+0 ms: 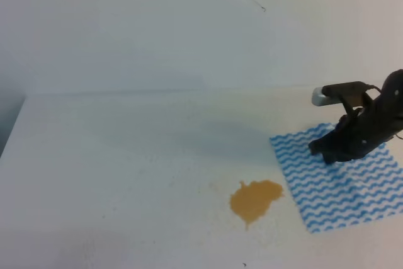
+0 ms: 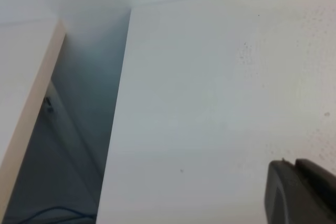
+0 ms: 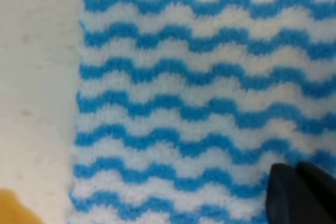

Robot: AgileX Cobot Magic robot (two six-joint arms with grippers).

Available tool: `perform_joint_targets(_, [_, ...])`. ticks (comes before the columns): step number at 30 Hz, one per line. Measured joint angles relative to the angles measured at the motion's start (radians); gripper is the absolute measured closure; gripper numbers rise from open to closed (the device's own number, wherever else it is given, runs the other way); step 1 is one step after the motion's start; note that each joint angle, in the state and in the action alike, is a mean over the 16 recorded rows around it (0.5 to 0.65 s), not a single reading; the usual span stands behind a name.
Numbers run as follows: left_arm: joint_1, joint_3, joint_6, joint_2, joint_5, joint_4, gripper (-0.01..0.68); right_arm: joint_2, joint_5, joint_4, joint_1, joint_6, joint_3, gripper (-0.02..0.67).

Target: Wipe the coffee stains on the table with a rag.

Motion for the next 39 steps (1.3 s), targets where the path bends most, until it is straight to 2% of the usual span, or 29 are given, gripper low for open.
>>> perform_joint_targets(15, [0.000,0.004,0.000,-0.003,-0.002,0.000,0.676,0.012,-0.019,0.125,0.278,-0.064,-0.068,0.652])
perform_joint_targets(21, [0.000,0.015,0.000,-0.012,-0.007,0.000,0.675,0.014,-0.024,0.163,0.361,-0.068,-0.069,0.652])
perform_joint_targets(30, [0.000,0.017,0.001,-0.013,-0.008,0.000,0.675,0.027,0.055,0.173,0.407,-0.041,-0.073,0.652])
perform_joint_targets(39, [0.000,0.002,0.002,-0.002,-0.001,0.000,0.677,0.039,0.169,0.003,0.395,0.095,-0.080,0.652])
